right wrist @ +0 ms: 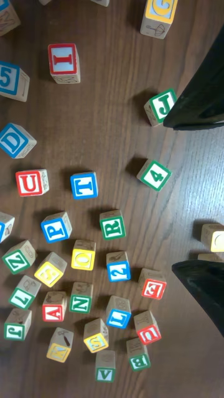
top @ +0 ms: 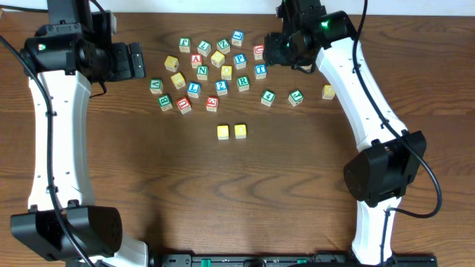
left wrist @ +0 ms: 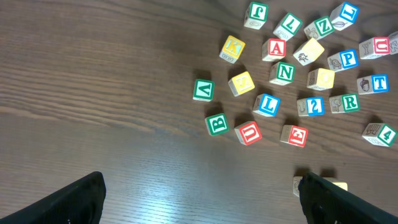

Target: Spell out CORL

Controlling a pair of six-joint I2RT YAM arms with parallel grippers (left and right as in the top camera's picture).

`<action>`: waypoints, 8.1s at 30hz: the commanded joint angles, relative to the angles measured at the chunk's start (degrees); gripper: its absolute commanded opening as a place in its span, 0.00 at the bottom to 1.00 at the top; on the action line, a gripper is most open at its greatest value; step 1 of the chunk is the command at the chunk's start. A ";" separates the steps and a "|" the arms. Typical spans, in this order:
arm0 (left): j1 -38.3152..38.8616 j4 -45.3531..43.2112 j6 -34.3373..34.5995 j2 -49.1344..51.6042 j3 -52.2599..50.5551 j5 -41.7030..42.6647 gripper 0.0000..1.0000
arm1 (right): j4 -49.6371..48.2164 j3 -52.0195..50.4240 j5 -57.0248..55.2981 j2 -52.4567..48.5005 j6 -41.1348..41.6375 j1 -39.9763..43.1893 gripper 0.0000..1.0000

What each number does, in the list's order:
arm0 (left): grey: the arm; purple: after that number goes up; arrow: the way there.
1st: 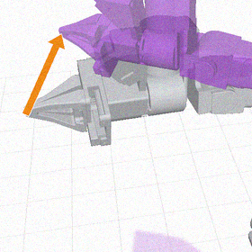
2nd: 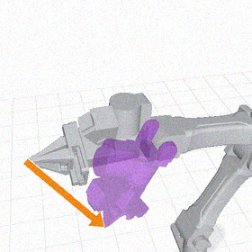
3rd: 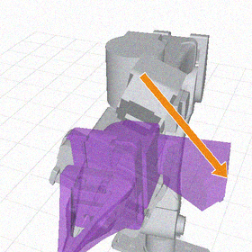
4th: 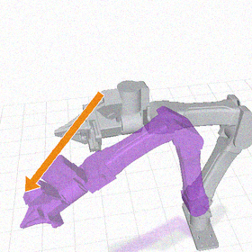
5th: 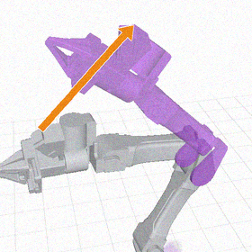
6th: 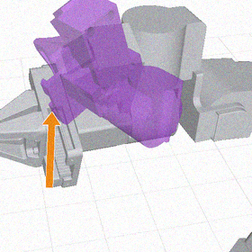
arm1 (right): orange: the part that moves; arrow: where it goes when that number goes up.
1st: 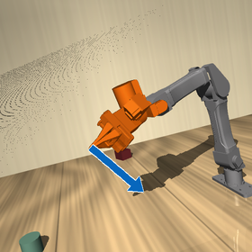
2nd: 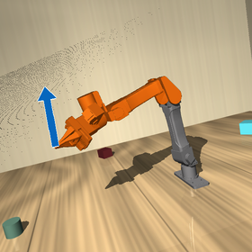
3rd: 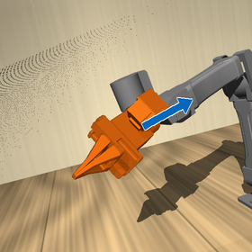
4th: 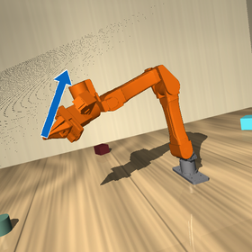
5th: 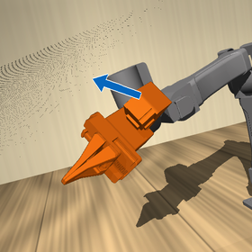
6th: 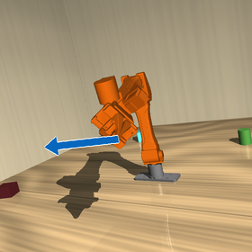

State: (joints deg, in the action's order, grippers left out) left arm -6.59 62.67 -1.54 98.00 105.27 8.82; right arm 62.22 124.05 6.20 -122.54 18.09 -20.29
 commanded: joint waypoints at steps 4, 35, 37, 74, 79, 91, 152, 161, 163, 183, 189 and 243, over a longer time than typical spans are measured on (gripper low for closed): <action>0.20 -0.46 -0.33 0.11 1.46 1.33 0.98 | -1.36 -0.15 -0.26 -0.48 -1.01 -0.48 0.62; 10.84 -13.33 3.15 19.58 1.44 0.68 0.86 | 0.68 -0.15 -0.24 -0.48 -1.01 4.68 0.64; 11.08 -14.86 3.15 20.50 1.44 0.35 0.86 | 0.66 -0.15 -0.26 -0.48 -1.03 4.68 0.64; 16.26 -20.39 3.10 26.45 -3.39 -5.07 0.78 | 1.49 -0.15 -0.24 -0.48 -1.64 4.44 0.65; 16.50 -22.21 3.10 26.75 -4.68 -5.97 0.76 | 1.53 -0.15 -0.24 -0.48 -1.66 4.44 0.65; 17.66 -22.53 3.13 31.69 -4.72 -5.97 0.61 | 1.73 -0.15 -0.26 -0.48 -1.66 4.39 0.65; 47.28 -13.49 35.10 18.38 -12.04 -9.99 0.25 | 2.43 -0.15 -2.84 -0.48 -2.34 18.38 0.69; 46.49 -16.55 41.11 25.05 -12.04 -14.45 0.25 | 3.30 -0.15 -2.86 -0.48 -2.38 18.34 0.70; 46.40 -17.00 41.29 25.70 -12.04 -14.45 0.26 | 3.30 -0.15 -2.86 -0.48 -2.54 18.34 0.70; 45.81 -18.49 42.40 26.34 -12.07 -14.45 0.27 | 3.41 -0.15 -2.84 -0.48 -2.51 18.34 0.70; 45.81 -18.47 42.40 26.32 -12.07 -14.45 0.35 | 3.48 -0.15 -2.84 -0.48 -2.51 18.34 0.71; 17.14 1.75 22.01 -6.05 -11.93 -14.43 0.54 | 4.42 -0.15 -2.62 -0.48 -2.95 10.38 0.79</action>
State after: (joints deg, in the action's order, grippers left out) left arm 11.46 64.23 23.44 93.51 93.23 -4.89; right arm 66.46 124.05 3.62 -122.54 15.81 -8.10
